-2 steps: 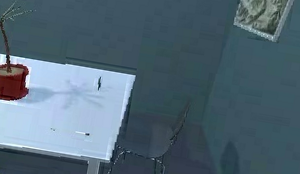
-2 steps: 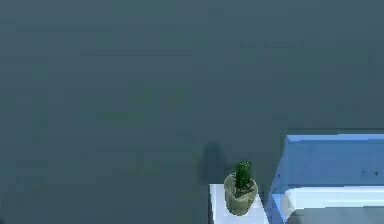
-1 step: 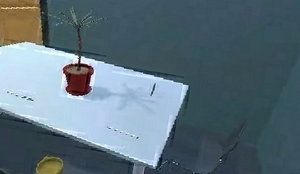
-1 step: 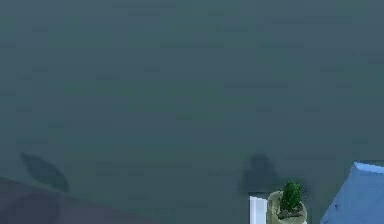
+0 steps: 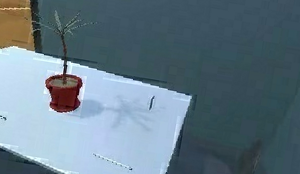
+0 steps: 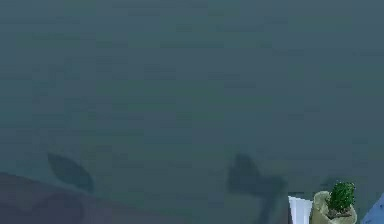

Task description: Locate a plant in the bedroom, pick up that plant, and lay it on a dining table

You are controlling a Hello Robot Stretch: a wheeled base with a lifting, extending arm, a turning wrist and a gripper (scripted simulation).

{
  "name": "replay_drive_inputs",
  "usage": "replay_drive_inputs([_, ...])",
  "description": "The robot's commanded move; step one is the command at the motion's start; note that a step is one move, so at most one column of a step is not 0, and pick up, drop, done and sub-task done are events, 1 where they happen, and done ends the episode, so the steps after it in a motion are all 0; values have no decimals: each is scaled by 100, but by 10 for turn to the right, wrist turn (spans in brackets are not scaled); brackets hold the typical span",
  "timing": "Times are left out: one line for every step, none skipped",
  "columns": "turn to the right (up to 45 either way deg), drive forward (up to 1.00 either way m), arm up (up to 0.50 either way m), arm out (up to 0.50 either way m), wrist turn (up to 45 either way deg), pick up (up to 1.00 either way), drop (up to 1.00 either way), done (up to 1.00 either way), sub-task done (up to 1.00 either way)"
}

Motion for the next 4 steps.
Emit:
replay_drive_inputs([420,0,0,0,0,0,0,0,0])
replay_drive_inputs([0,0,50,0,0,0,0,0,0])
replay_drive_inputs([0,0,26,0,0,0,0,0,0])
replay_drive_inputs([0,0,0,46,0,0,0,0,0])
